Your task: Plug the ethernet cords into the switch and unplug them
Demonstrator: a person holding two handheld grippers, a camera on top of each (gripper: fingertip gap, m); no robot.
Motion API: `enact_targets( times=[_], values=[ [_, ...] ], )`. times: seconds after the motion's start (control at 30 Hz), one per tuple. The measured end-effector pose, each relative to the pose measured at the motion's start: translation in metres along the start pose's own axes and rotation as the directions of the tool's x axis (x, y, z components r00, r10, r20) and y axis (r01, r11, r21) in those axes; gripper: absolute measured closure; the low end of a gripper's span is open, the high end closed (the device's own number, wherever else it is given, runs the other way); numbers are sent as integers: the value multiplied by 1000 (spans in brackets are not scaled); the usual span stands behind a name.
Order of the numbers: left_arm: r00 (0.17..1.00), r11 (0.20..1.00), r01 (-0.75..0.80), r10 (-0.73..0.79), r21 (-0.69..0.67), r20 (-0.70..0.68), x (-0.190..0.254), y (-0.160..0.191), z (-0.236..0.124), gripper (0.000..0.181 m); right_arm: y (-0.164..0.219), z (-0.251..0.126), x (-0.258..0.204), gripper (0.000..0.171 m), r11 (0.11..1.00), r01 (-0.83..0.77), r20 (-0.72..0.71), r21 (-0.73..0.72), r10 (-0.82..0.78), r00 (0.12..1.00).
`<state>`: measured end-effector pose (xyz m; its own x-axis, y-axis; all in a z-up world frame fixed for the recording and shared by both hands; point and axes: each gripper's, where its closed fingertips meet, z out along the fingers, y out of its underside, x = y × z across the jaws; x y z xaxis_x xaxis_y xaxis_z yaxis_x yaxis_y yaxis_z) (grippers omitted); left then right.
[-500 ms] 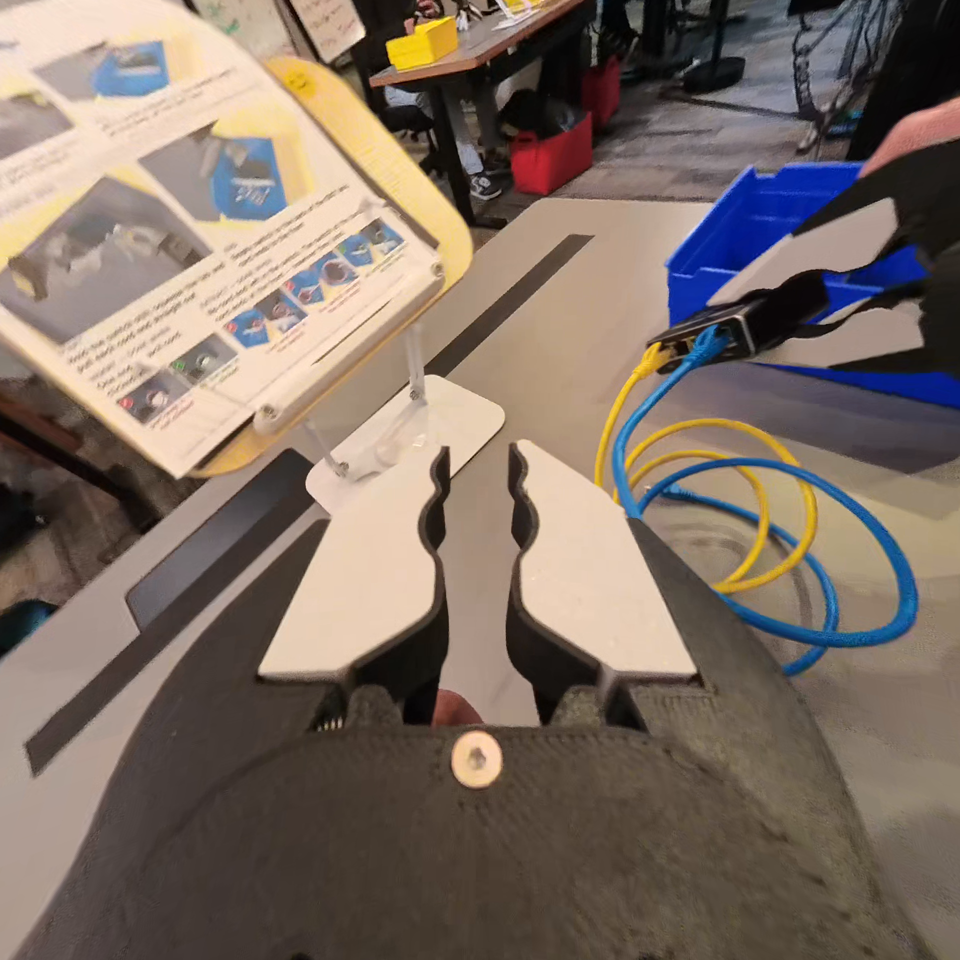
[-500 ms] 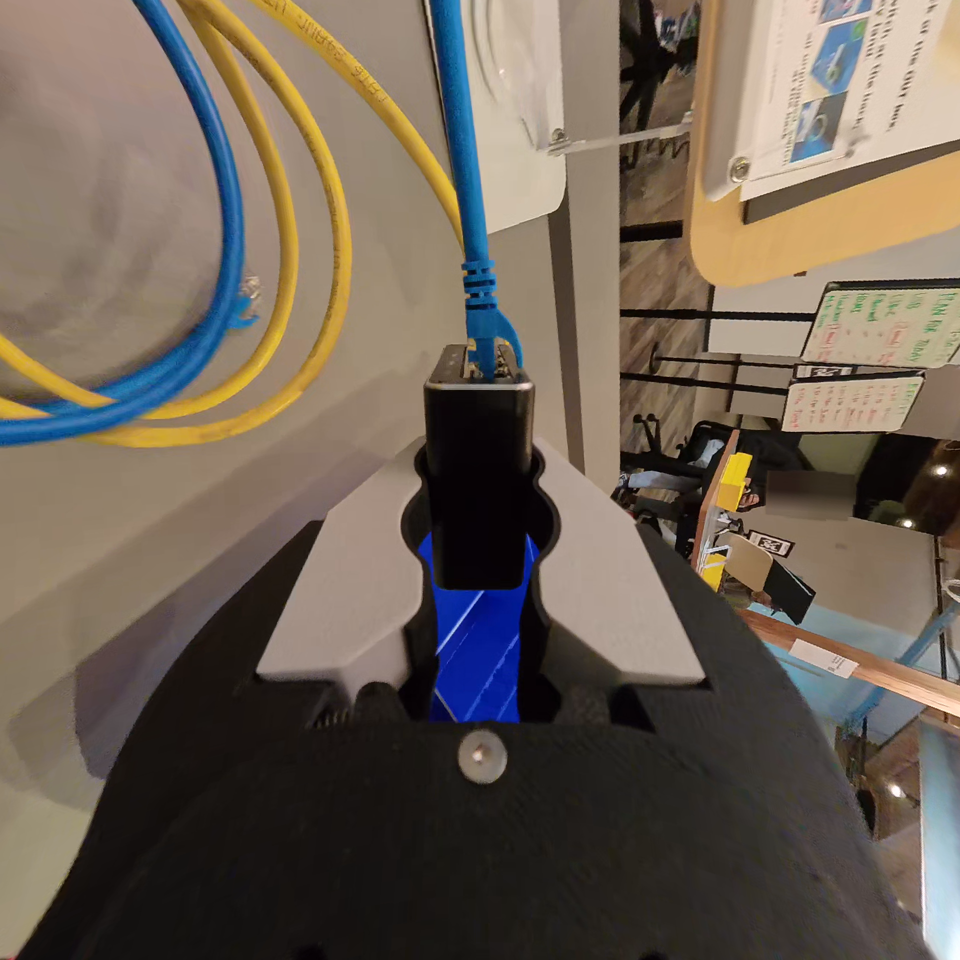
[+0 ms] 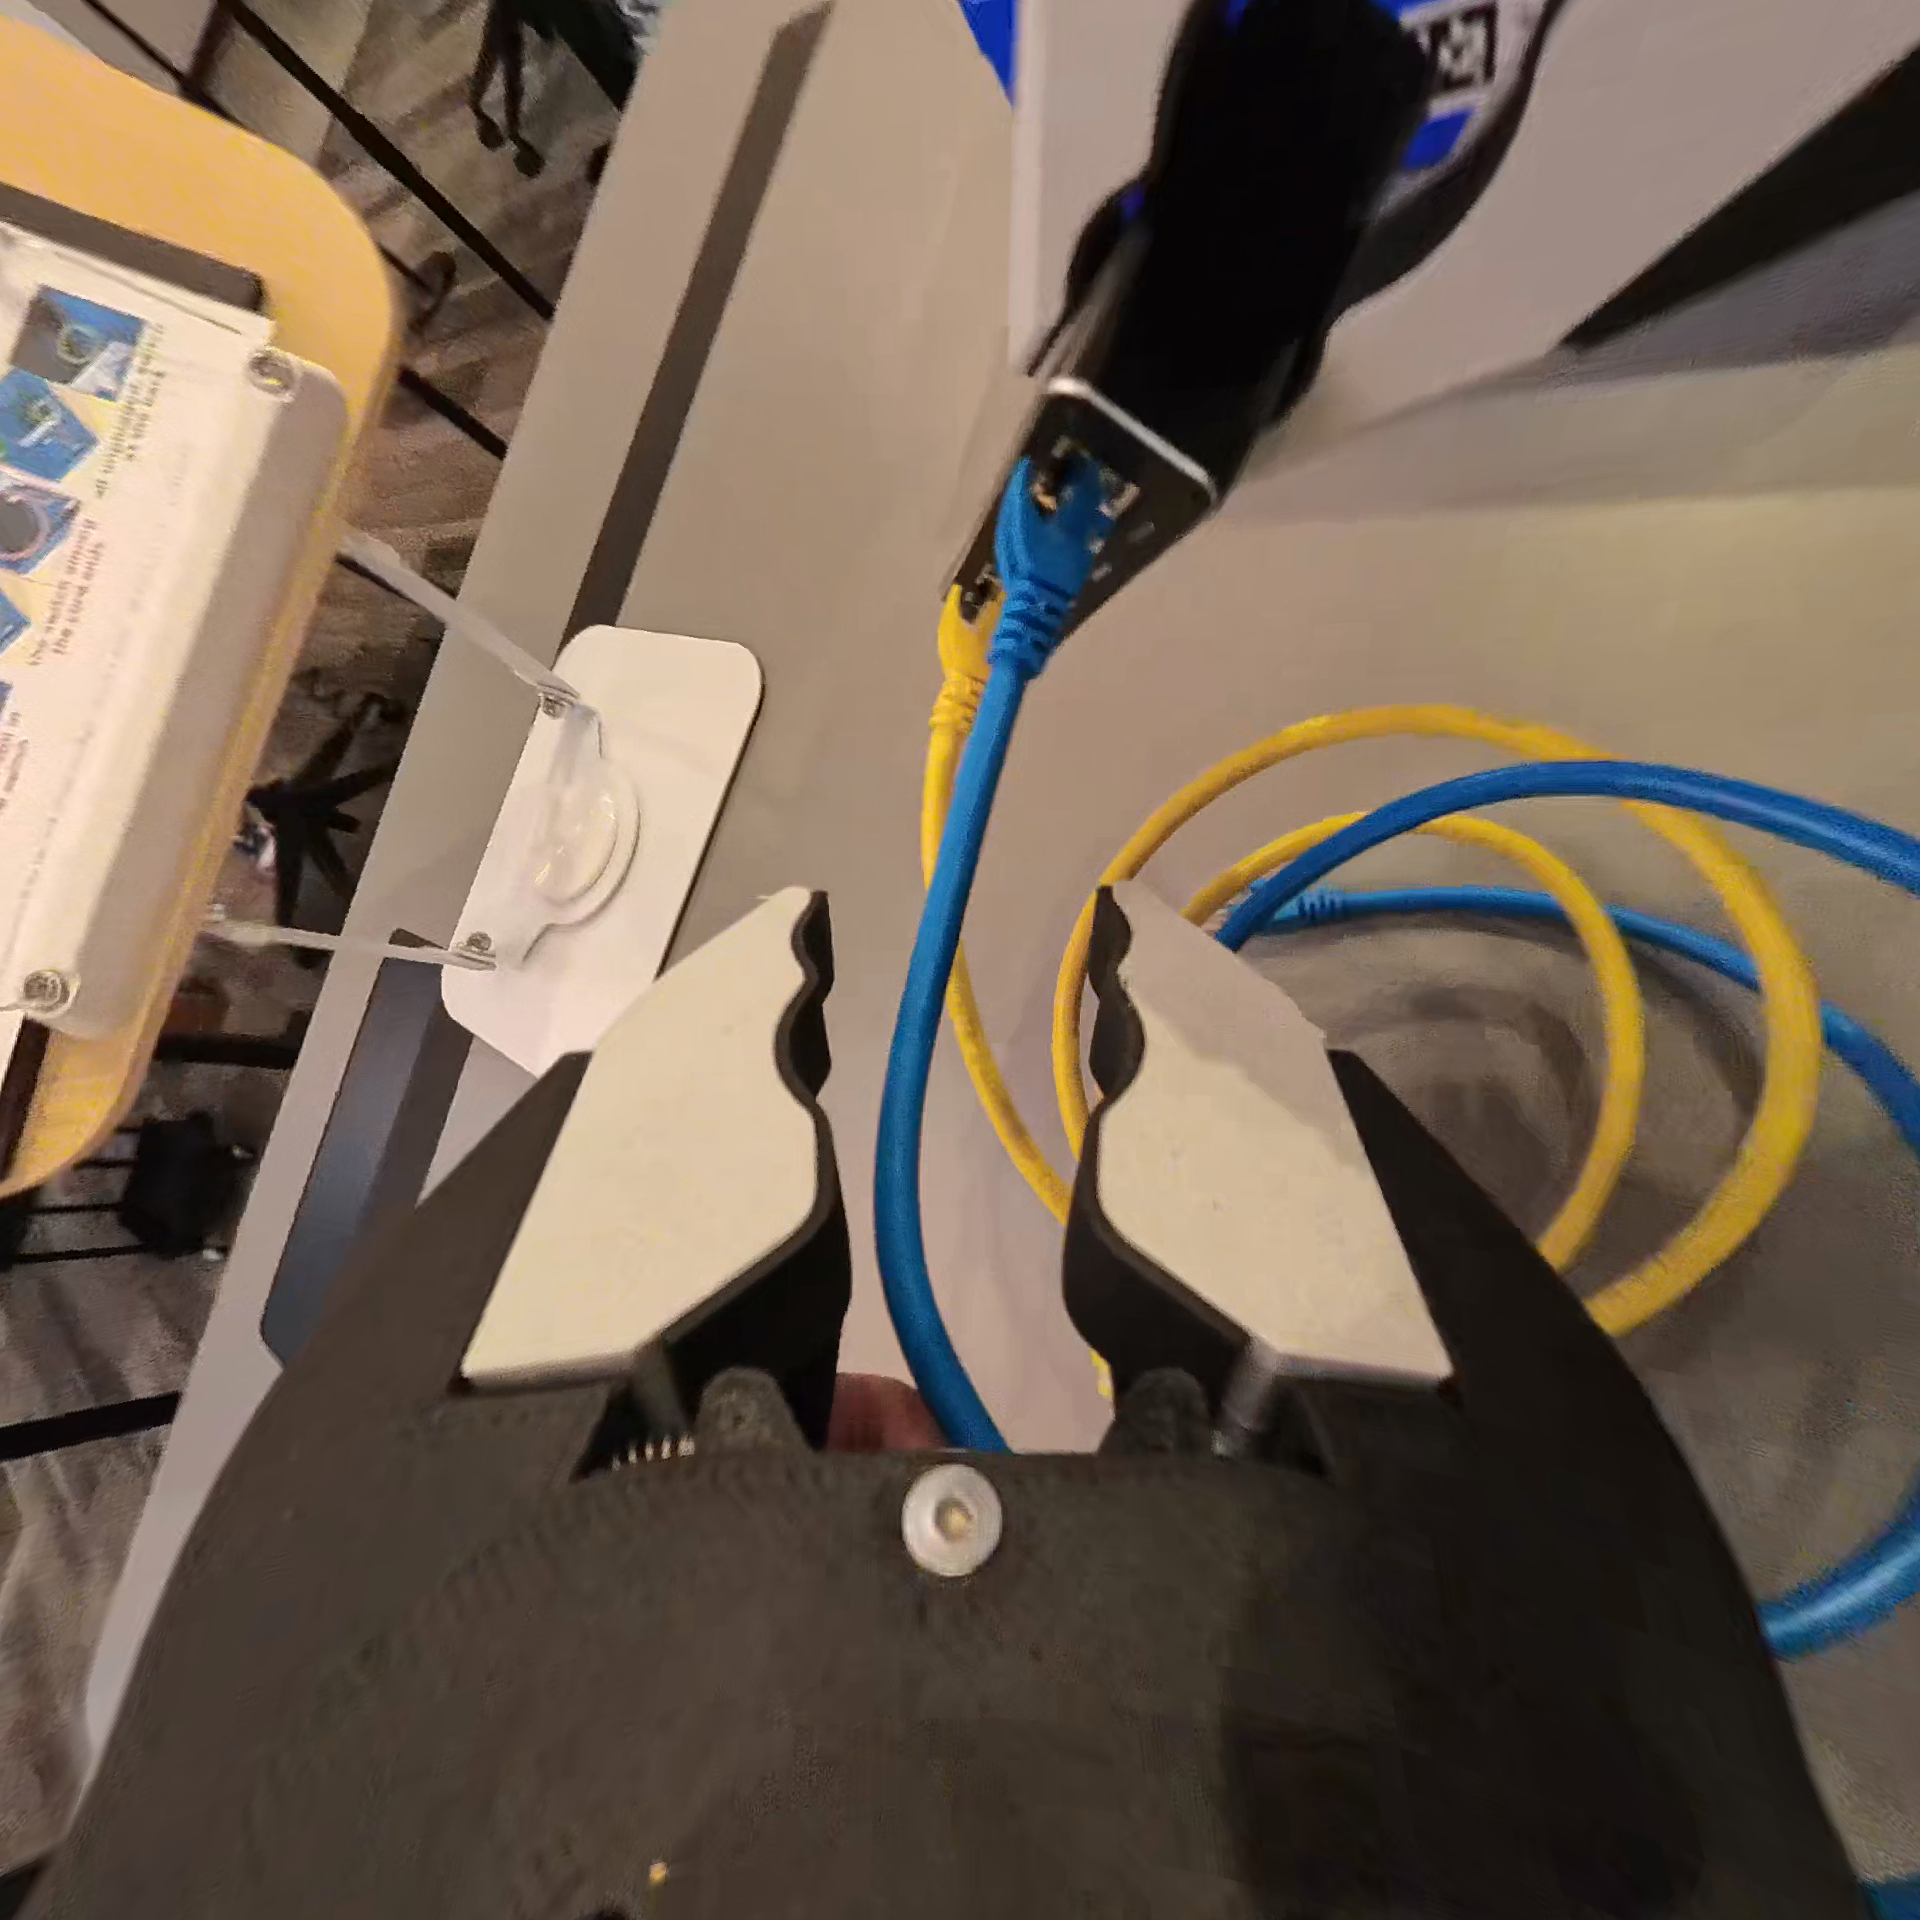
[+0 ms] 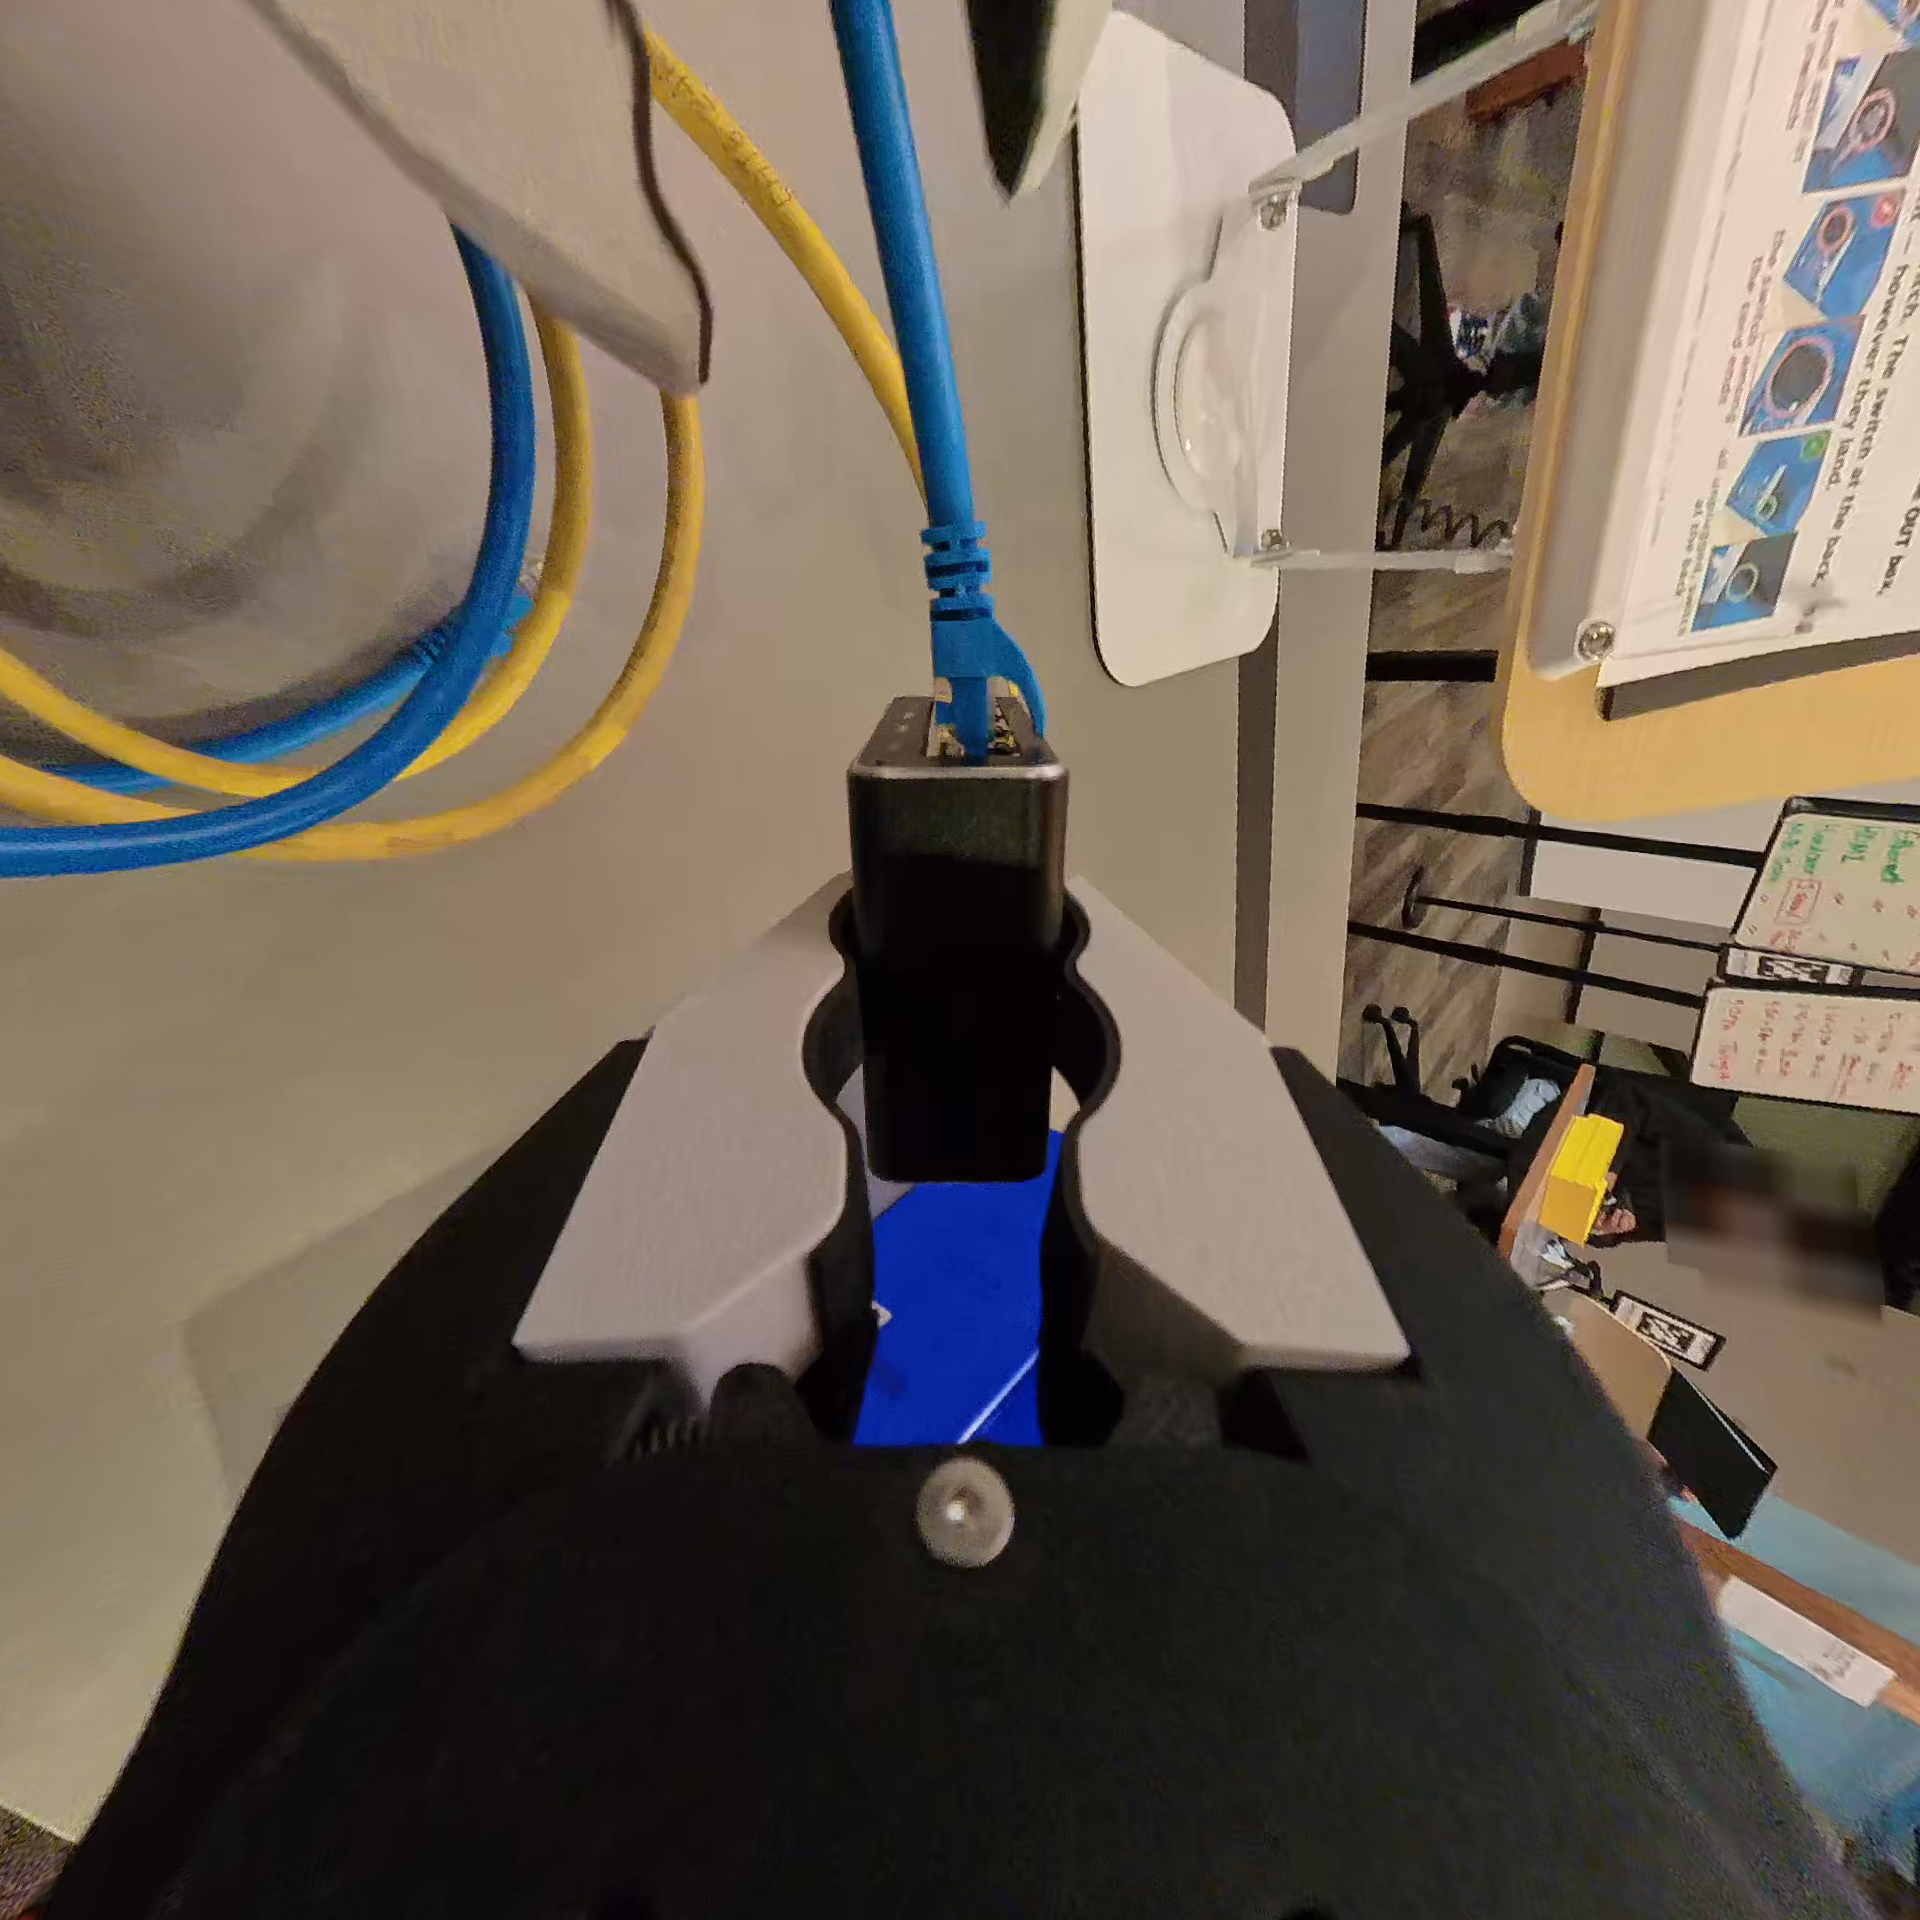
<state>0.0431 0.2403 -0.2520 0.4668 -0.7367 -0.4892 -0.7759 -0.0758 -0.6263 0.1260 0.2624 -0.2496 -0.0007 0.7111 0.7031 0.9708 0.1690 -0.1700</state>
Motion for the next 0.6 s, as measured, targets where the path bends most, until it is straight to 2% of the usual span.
enact_targets(
  times=[0.13, 0.27, 0.6],
  values=[
    [999, 999, -34, 34, 9, -19, 9, 3, 7, 147, -8, -2, -9, 142, 999, -7, 46, 48, 5, 999],
    [995, 995, -100, 101, -21, 16, 7, 13, 13, 180, -20, -8, -15, 142, 990, -20, 92, 140, 7, 996],
    [997, 994, -73, 72, 87, 5, 5, 8, 13, 181, -36, -22, -15, 142, 946, -69, 126, 315, 30, 992]
  ],
)
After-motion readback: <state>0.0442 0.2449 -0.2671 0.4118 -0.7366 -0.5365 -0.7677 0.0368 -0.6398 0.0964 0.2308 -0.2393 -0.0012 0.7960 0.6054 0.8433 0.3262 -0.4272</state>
